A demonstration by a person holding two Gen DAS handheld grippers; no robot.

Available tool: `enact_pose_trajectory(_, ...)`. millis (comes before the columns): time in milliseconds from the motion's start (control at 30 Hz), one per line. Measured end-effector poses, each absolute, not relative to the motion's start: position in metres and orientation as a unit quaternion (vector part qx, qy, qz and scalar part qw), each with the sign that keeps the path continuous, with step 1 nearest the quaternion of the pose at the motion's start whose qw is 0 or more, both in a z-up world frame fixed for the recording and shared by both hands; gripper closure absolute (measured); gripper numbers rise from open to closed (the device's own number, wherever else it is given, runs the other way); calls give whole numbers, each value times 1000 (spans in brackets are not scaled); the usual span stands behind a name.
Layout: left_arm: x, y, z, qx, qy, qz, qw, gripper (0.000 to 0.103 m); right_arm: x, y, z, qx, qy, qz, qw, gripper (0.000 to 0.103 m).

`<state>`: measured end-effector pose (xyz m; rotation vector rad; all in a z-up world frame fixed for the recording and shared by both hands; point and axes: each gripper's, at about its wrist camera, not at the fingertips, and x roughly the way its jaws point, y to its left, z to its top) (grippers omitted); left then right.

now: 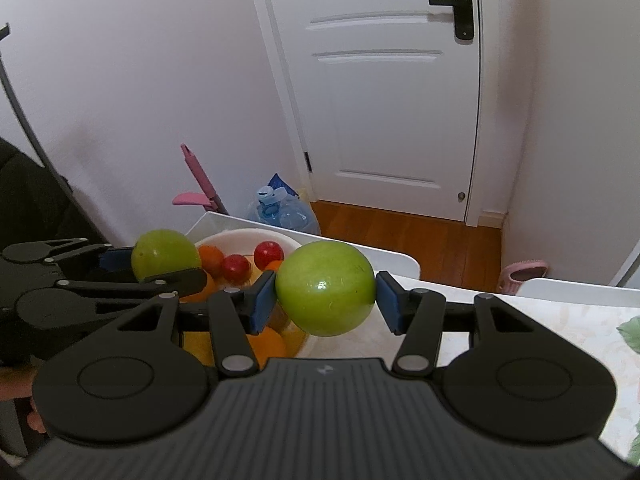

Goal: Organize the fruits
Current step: 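Lower both green fruits into the white bowl and open both tools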

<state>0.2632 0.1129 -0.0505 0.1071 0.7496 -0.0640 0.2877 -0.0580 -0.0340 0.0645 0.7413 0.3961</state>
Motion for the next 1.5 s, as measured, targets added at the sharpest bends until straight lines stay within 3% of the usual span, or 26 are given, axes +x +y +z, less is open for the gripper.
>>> enact_pose_trajectory(600, 309, 125, -94, 94, 388, -86, 913, 43, 305, -38, -59, 48, 377, 145, 914, 34)
enact_pose_trajectory(633, 307, 124, -95, 98, 384, -86, 914, 40, 306, -37, -60, 48, 378, 144, 913, 34)
enact_pose_trajectory(733, 301, 124, -87, 103, 361, -86, 923, 11, 307, -36, -59, 48, 378, 142, 914, 35)
enact_pose_trajectory(1167, 267, 144, -57, 68, 352, -61, 932, 0, 308, -35, -48, 39, 376, 157, 912, 35)
enact_pose_trajectory(1500, 238, 157, -51, 75, 352, -51, 931, 0, 308, -22, -67, 21, 389, 192, 901, 34)
